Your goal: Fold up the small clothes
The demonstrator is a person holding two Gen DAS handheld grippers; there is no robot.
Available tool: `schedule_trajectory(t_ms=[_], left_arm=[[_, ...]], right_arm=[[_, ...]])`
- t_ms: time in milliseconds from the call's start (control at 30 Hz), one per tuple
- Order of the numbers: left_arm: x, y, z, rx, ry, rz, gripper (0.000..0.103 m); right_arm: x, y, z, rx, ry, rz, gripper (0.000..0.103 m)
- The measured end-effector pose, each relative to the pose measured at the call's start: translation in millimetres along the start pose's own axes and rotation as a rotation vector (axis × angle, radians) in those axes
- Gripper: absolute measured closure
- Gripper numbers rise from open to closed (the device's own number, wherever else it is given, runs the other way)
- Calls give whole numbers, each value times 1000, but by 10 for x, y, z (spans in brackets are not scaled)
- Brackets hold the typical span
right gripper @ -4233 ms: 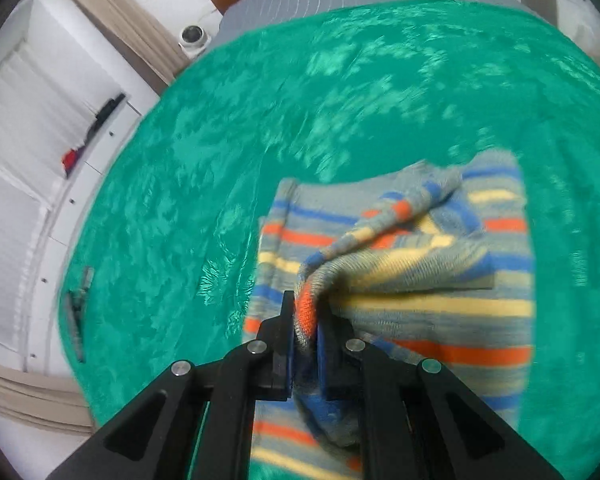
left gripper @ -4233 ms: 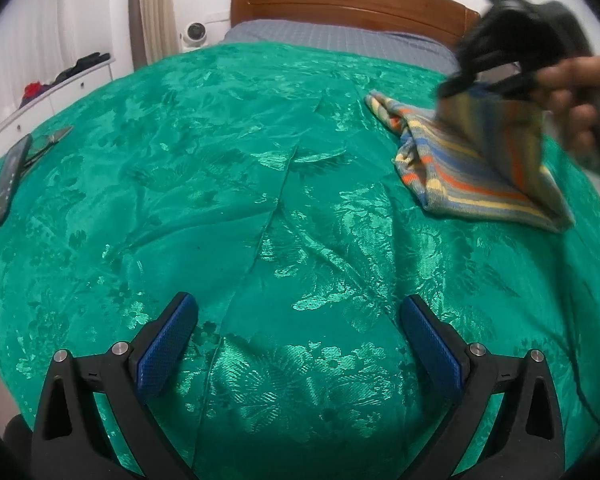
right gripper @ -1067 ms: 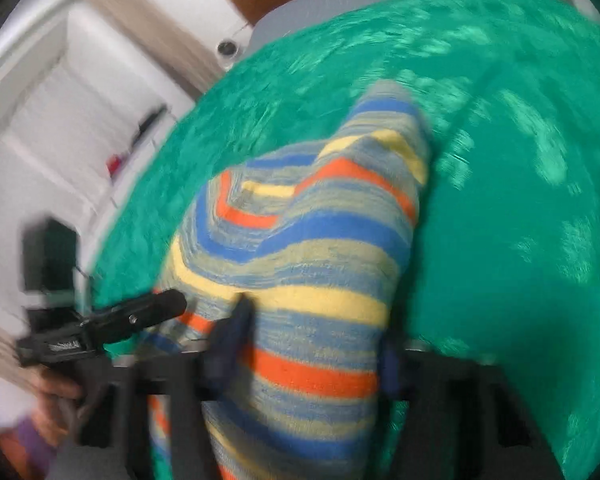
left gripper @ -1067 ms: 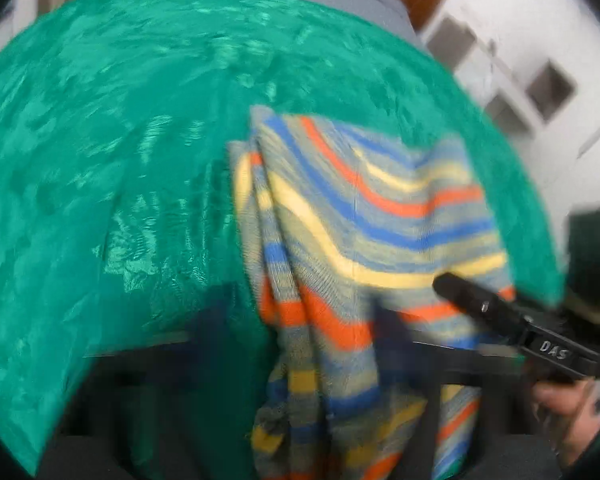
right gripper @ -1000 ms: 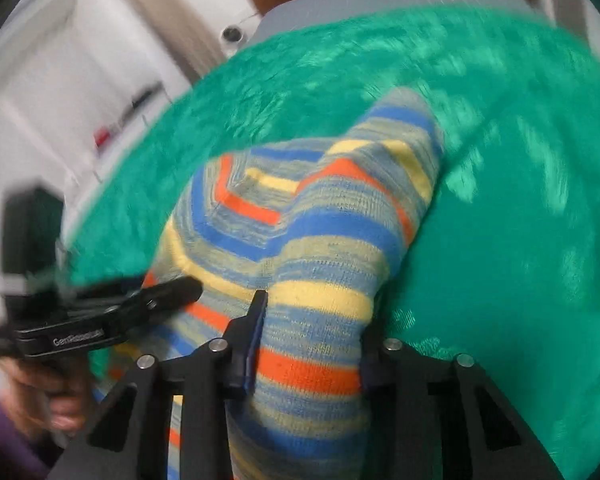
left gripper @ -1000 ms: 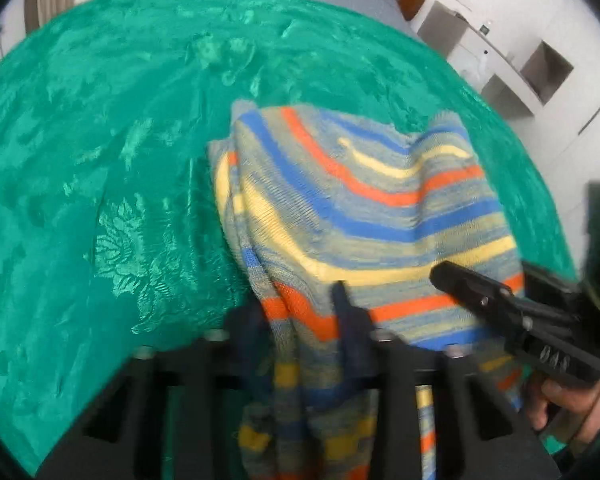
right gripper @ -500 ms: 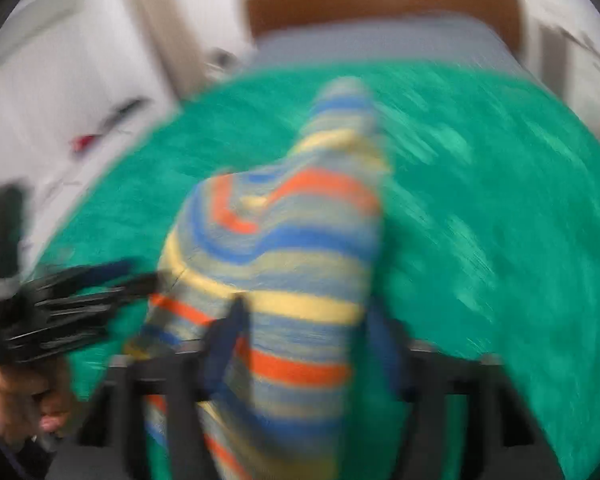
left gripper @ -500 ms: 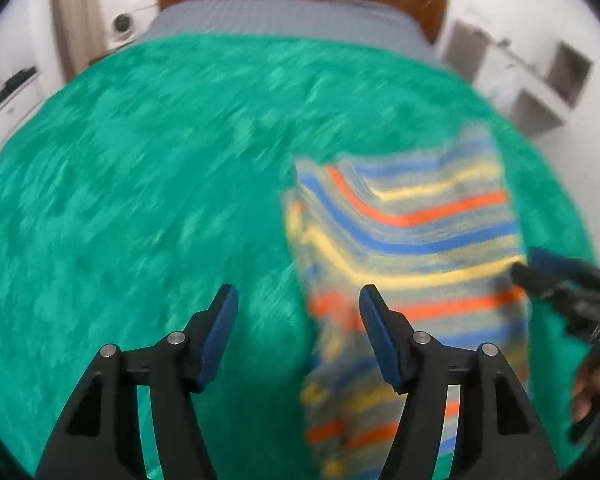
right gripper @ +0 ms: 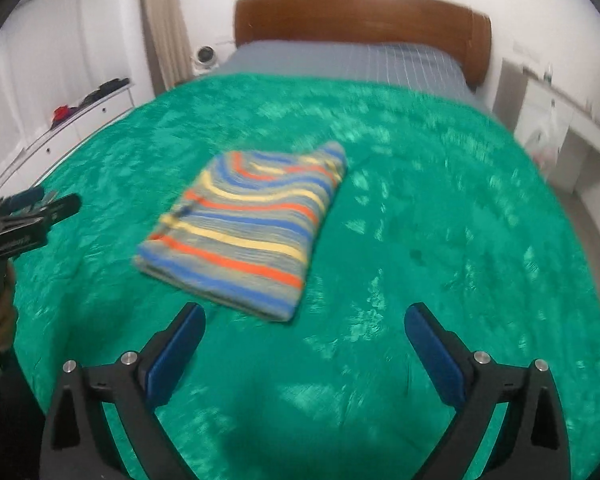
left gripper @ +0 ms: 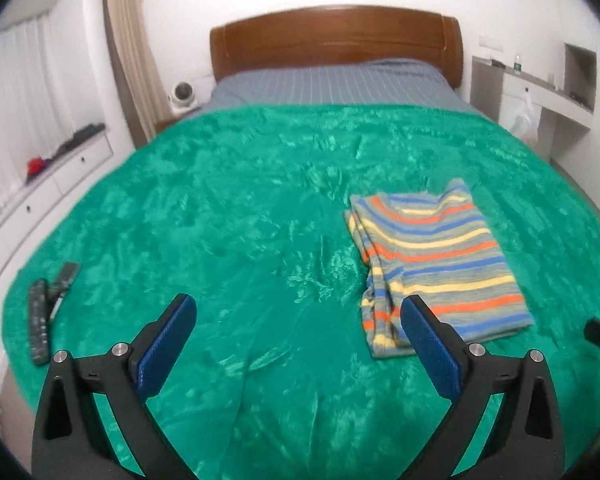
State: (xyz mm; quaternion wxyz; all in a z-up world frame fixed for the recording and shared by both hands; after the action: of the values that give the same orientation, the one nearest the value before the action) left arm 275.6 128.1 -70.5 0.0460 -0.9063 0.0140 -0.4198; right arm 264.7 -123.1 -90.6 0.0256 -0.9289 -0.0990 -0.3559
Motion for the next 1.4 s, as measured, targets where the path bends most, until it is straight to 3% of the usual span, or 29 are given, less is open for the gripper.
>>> schedule_trajectory(t_ms=[167,467,600,767,867,1100,1300,1400], left_arm=[[32,13,-417,12,62,11,0],[-42,-87,-1039,46,139,-61,0],[-316,-140,-1162,38,103,-111,0],[-701,-137,-1204,-36,16,-144,0],[-854,-89,-1272,-51,-18,-112,0],[-782,61,-1560,-23,-11,6,0],[-648,202,-1725,-121,36,19,0],[-641,244,-1749,-109,43,17,0]], right_arm=[[-25,-240,-408,-18,42,-31,3],[-124,-436,-1025,-15,86,5,0],[-237,-435,-1288,-38,108,39,0],[-540,-447,-1420,-31,63,91,0],[-737,-449,-1406,-46,16,98,0],[-798,-411,-1485,-107,-17,108,0],[-644,-488,-1709,-150,17,59,0],[-635,-484,-1762,-184,17,38,0]])
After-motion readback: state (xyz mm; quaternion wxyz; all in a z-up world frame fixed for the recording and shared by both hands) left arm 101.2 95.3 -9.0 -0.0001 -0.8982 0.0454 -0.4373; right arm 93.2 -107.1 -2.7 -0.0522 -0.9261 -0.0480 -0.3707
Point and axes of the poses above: each gripper's, at about its wrist camera, not at the fingertips, and z roughly the way its jaws point, y to its right, x to its top, the point moved 6 cm from there along z, roughly the way its jaws point, and after that the axes turned 1 degree about -y, right-handed, at the moved point
